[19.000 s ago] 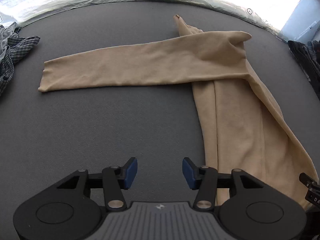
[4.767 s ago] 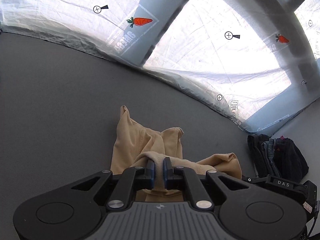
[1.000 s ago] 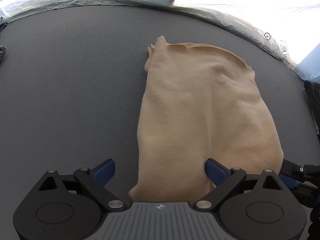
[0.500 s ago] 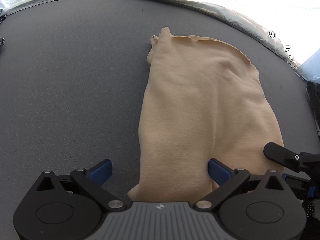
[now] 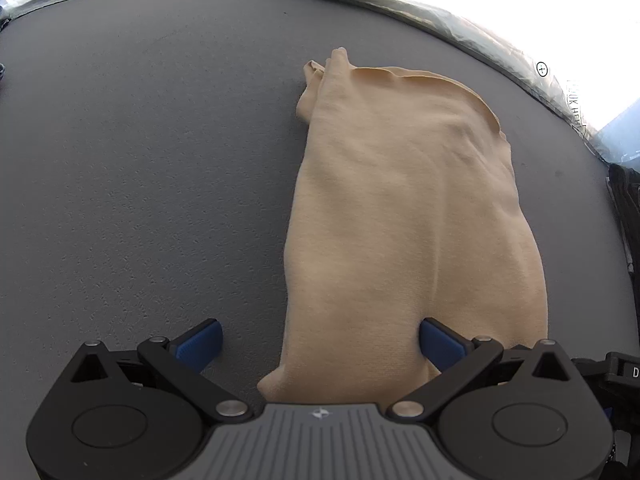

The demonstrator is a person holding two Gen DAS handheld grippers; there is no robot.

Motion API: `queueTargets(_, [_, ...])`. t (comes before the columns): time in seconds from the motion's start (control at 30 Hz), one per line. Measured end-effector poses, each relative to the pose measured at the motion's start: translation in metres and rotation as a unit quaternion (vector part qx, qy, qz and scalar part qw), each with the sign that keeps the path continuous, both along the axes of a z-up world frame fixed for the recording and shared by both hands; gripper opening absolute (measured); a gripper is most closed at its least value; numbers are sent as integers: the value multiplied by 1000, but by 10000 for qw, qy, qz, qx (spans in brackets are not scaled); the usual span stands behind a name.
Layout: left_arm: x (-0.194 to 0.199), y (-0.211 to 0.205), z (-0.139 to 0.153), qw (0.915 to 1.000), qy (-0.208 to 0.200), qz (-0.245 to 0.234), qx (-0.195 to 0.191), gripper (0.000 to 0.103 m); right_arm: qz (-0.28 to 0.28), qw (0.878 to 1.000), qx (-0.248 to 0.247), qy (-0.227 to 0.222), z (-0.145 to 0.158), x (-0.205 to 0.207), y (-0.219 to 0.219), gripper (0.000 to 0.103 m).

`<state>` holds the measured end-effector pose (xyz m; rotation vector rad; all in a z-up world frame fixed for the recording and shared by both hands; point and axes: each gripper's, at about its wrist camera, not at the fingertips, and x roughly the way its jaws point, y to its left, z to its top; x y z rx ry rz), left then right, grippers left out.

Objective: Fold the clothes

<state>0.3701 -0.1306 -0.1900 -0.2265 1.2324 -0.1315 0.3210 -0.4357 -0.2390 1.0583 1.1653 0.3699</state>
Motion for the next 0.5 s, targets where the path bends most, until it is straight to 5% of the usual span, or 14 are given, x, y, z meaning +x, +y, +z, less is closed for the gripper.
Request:
queueTargets(0.13, [-1, 0, 12, 9995, -156, -176, 214, 102, 79, 9991, -407, 55, 10, 1, -5, 22])
queueTargets(0.2, [-2, 0, 19, 9984, -285, -289, 386, 102, 119, 9980, -611, 82, 15, 1, -7, 36])
queueTargets(0.33, [5, 6, 32, 9954, -570, -393, 659, 102, 276, 9931, -1129, -126, 30, 8, -7, 40])
queueTargets(0.5, [26, 26, 42, 9952, -843, -157, 475, 102, 252, 9866, -1556, -426, 41, 34, -5, 47])
